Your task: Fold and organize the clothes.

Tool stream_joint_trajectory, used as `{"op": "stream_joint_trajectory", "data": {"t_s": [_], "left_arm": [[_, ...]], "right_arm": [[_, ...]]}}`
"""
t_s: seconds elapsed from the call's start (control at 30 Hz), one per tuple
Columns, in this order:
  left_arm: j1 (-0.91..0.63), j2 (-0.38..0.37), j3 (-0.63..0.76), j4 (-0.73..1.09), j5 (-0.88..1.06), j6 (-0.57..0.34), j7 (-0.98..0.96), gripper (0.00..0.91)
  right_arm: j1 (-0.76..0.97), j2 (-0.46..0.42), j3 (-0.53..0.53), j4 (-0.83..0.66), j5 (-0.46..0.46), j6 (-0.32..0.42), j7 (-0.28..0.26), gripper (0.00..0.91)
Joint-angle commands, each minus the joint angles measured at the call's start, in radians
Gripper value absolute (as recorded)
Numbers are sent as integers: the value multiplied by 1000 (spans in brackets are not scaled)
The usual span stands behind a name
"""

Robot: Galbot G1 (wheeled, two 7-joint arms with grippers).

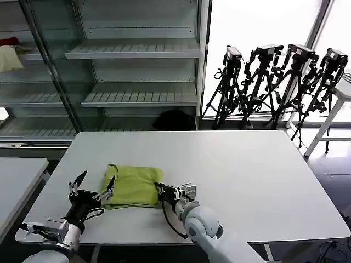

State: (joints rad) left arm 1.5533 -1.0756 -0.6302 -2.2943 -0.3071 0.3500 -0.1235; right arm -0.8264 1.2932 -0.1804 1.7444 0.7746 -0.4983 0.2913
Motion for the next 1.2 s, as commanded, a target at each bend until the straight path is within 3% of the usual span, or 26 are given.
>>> {"op": "stream_joint_trajectory", "data": {"t_s": [0.03,0.33,0.4,0.43,0.47,0.7,0.73,0.9,1.0,1.1,1.13,1.2], "left_arm": [[3,0,-1,1,-1,-1,0,907],[5,-3,7,7,-1,-4,1,907],[4,-4,10,8,-1,-4,1,907],[4,-5,11,9,-1,-4,1,907],[3,-7,14,10,0,-4,0,907],[14,-5,27,-10,14,7,-21,907],[15,-2,29,-24,13,18,-28,907],[30,3,47,-62,8,32,-37,907],[51,-5,68,-105,-12,36,-40,907],[67,-13,101,-139,-17,29,-62,907],[74,-17,120,-150,-17,27,-72,907],[86,-24,156,-156,-11,9,-95,907]], "right_arm": [[-9,-93,75,105,15,4,-1,0],[-72,-260,203,157,42,26,-38,0],[-72,-271,216,137,30,45,-45,60],[-70,-272,220,129,28,47,-45,423],[-67,-272,224,116,25,48,-44,907],[-88,-291,217,139,-111,33,-78,907],[-99,-299,225,163,-135,0,-67,907],[-146,-339,264,229,-218,-2,-47,907],[-258,-387,348,320,-245,45,-28,907],[-375,-416,457,422,-242,115,21,907],[-438,-418,510,468,-248,172,70,907],[-552,-405,587,533,-266,203,185,907]]}}
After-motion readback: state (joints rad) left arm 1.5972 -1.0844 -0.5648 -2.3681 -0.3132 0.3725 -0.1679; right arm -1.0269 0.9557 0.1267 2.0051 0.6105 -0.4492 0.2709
